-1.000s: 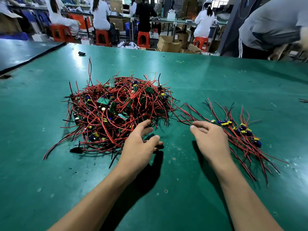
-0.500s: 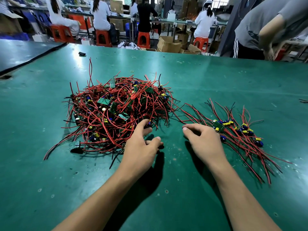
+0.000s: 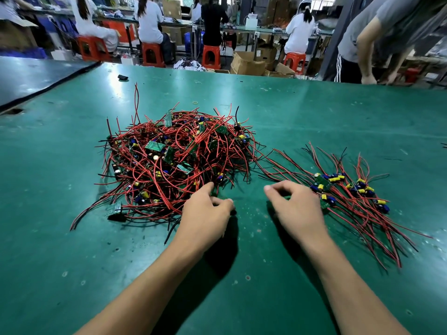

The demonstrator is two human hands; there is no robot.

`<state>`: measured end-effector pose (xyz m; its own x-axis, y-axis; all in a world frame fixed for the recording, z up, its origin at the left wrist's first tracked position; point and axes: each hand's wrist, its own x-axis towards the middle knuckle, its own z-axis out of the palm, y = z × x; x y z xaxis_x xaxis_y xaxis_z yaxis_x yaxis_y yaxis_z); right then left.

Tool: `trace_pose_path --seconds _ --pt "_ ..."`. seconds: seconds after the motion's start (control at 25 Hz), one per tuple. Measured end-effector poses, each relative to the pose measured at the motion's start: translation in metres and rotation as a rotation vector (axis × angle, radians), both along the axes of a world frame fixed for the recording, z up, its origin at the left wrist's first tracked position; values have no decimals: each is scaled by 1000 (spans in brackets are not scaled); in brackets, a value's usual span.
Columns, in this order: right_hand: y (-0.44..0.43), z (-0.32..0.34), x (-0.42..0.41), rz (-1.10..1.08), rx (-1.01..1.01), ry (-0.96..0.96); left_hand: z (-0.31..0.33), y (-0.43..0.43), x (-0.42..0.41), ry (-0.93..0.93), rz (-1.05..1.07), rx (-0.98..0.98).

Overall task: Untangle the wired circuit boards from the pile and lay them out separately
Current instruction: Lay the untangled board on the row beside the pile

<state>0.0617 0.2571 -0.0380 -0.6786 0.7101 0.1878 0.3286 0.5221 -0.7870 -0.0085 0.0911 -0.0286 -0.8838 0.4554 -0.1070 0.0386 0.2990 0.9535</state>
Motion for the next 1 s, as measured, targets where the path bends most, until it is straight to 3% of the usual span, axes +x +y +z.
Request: trace_pose_path --seconds 0.12,0.52,0.6,0.8,0.88,1.0 --pt "-18 -13 -7 170 88 -39 1 0 -3 -7 31 -8" --pt "-16 -15 -7 164 26 -42 -3 -1 -7 109 24 -141" --pt "-15 -14 -9 145 -14 19 -2 1 -1 21 -49 -62" --pt "-11 -3 -10 185 -615 190 1 5 9 -133 -173 136" --pt "-7 -1 -7 222 -656 148 2 5 13 -213 -299 122" --pt "-3 1 -7 200 -516 136 6 4 18 -372 -442 127"
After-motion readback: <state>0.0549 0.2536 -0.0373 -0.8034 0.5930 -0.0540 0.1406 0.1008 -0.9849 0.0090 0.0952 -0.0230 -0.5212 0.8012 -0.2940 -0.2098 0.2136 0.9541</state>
